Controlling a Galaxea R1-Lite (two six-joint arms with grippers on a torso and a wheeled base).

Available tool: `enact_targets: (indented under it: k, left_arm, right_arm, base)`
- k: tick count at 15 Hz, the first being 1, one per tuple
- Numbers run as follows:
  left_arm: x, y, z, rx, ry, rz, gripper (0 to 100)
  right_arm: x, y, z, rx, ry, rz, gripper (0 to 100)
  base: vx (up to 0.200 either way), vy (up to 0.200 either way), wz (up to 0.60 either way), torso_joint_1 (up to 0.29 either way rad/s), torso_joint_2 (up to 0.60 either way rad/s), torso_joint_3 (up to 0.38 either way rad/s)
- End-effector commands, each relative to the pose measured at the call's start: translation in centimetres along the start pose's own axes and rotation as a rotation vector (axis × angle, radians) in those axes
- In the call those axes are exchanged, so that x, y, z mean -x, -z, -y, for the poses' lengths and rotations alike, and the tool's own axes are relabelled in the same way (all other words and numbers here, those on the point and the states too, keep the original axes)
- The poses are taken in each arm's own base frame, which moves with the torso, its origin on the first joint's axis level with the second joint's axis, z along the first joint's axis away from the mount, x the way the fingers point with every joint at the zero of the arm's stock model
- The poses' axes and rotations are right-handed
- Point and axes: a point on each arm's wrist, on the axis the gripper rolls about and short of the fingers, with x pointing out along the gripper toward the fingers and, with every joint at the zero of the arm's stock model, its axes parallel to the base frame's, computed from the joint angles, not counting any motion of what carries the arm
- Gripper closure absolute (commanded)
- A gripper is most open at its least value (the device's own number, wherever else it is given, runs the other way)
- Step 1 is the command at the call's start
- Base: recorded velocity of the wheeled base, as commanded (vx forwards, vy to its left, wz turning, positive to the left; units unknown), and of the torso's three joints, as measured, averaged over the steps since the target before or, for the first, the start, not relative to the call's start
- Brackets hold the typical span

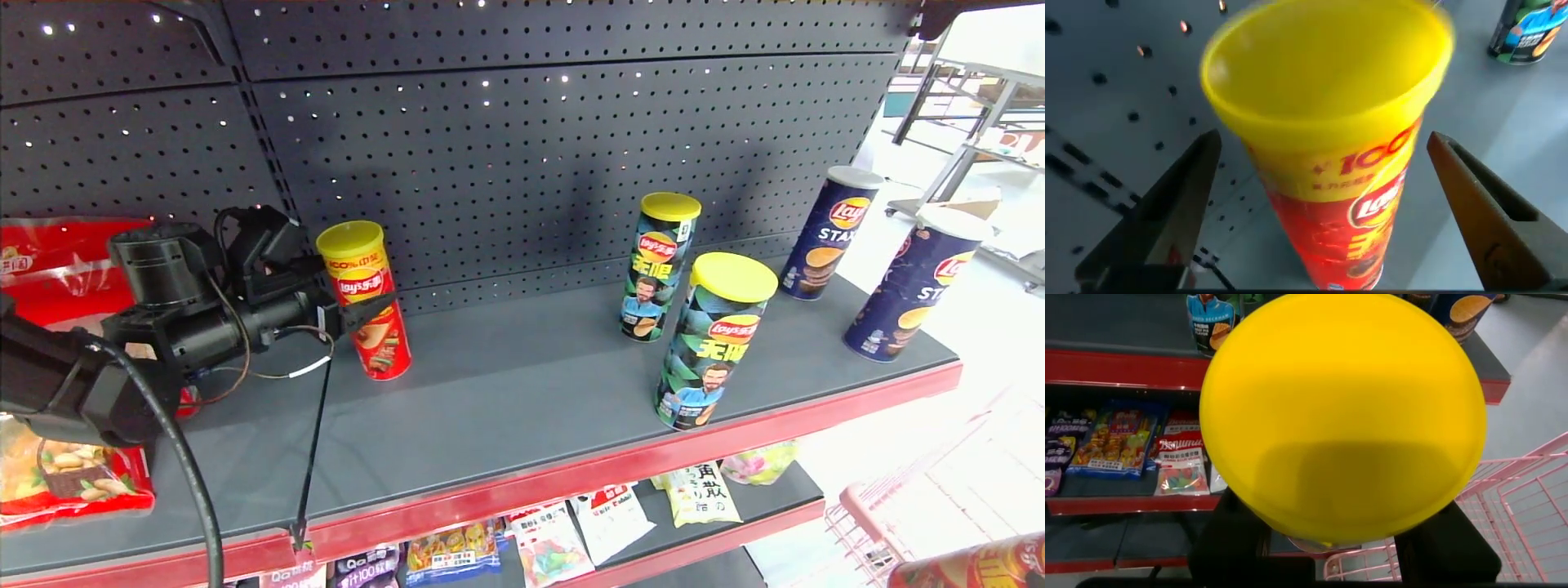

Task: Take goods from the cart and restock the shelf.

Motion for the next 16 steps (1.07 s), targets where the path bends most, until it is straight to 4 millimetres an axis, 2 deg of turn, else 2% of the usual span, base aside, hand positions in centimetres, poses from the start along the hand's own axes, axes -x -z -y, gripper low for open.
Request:
enact_targets:
  k: [1,5,13,14,16]
  left_arm:
    - [-0.4,0.5,0.1,0.019,0.006,-0.010,0]
    - [-1.0,-0.4,0.0,0.031,0.011,0.021,0]
    - [-1.9,-0.2,0.1,0.034,0.028,0.025,0]
    - [-2.1,-0.1,0.0,0.034,0.031,0.024,100]
    - [-2.3,-0.1,0.4,0.040,0.044,0.022,100]
  right_arm:
    - [0.0,0.0,0.0,0.000,0.000,-0.003,100]
    - [0.0,0.1,0.0,0.001,-0.002,-0.012,100]
    - [0.1,0.0,0.0,0.000,0.010,-0.008,100]
    - [0.1,0.0,0.0,0.000,0.010,-0.008,100]
    - [0.1,0.0,0.0,0.001,0.011,-0.010,100]
  base:
    - [0.000,0.000,0.00,0.000,0.00,0.000]
    - [0.000,0.000,0.00,0.000,0.00,0.000]
    - [0.000,0.000,0.00,0.000,0.00,0.000]
    - [0.000,0.000,0.00,0.000,0.00,0.000]
    - [0.000,0.000,0.00,0.000,0.00,0.000]
